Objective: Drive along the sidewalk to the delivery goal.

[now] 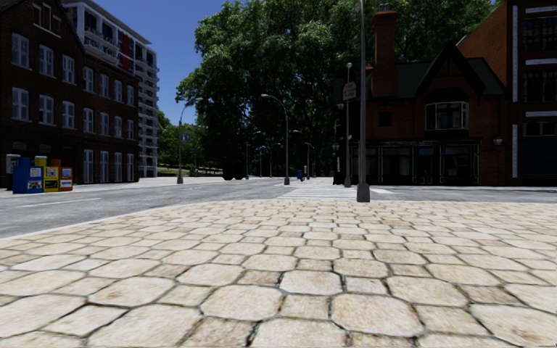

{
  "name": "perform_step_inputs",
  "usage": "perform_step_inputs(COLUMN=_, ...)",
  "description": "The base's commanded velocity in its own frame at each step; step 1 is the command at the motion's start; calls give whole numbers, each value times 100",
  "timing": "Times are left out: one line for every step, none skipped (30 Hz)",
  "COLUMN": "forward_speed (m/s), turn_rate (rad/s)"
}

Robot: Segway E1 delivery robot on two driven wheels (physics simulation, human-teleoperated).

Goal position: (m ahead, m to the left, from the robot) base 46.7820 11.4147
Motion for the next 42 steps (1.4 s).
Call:
perform_step_inputs(forward_speed=200, turn_rate=0)
perform_step_inputs(forward_speed=200, turn_rate=0)
perform_step_inputs(forward_speed=200, turn_rate=0)
perform_step_inputs(forward_speed=200, turn_rate=0)
perform_step_inputs(forward_speed=200, turn_rate=0)
perform_step_inputs(forward_speed=200, turn_rate=0)
perform_step_inputs(forward_speed=200, turn_rate=0)
perform_step_inputs(forward_speed=200, turn_rate=0)
perform_step_inputs(forward_speed=200, turn_rate=0)
perform_step_inputs(forward_speed=200, turn_rate=0)
perform_step_inputs(forward_speed=200, turn_rate=0)
perform_step_inputs(forward_speed=200, turn_rate=0)
perform_step_inputs(forward_speed=200, turn_rate=0)
perform_step_inputs(forward_speed=200, turn_rate=-10)
perform_step_inputs(forward_speed=200, turn_rate=-18)
perform_step_inputs(forward_speed=200, turn_rate=-18)
perform_step_inputs(forward_speed=200, turn_rate=-26)
perform_step_inputs(forward_speed=200, turn_rate=-32)
perform_step_inputs(forward_speed=200, turn_rate=-34)
perform_step_inputs(forward_speed=200, turn_rate=-34)
perform_step_inputs(forward_speed=200, turn_rate=-34)
perform_step_inputs(forward_speed=200, turn_rate=-34)
perform_step_inputs(forward_speed=200, turn_rate=-35)
perform_step_inputs(forward_speed=200, turn_rate=-35)
perform_step_inputs(forward_speed=200, turn_rate=-35)
perform_step_inputs(forward_speed=200, turn_rate=-35)
perform_step_inputs(forward_speed=200, turn_rate=-35)
perform_step_inputs(forward_speed=200, turn_rate=-35)
perform_step_inputs(forward_speed=200, turn_rate=-35)
perform_step_inputs(forward_speed=200, turn_rate=-35)
perform_step_inputs(forward_speed=200, turn_rate=-35)
perform_step_inputs(forward_speed=200, turn_rate=-33)
perform_step_inputs(forward_speed=200, turn_rate=-19)
perform_step_inputs(forward_speed=200, turn_rate=-19)
perform_step_inputs(forward_speed=200, turn_rate=-12)
perform_step_inputs(forward_speed=200, turn_rate=-7)
perform_step_inputs(forward_speed=200, turn_rate=0)
perform_step_inputs(forward_speed=200, turn_rate=0)
perform_step_inputs(forward_speed=200, turn_rate=0)
perform_step_inputs(forward_speed=200, turn_rate=0)
perform_step_inputs(forward_speed=200, turn_rate=0)
perform_step_inputs(forward_speed=200, turn_rate=0)
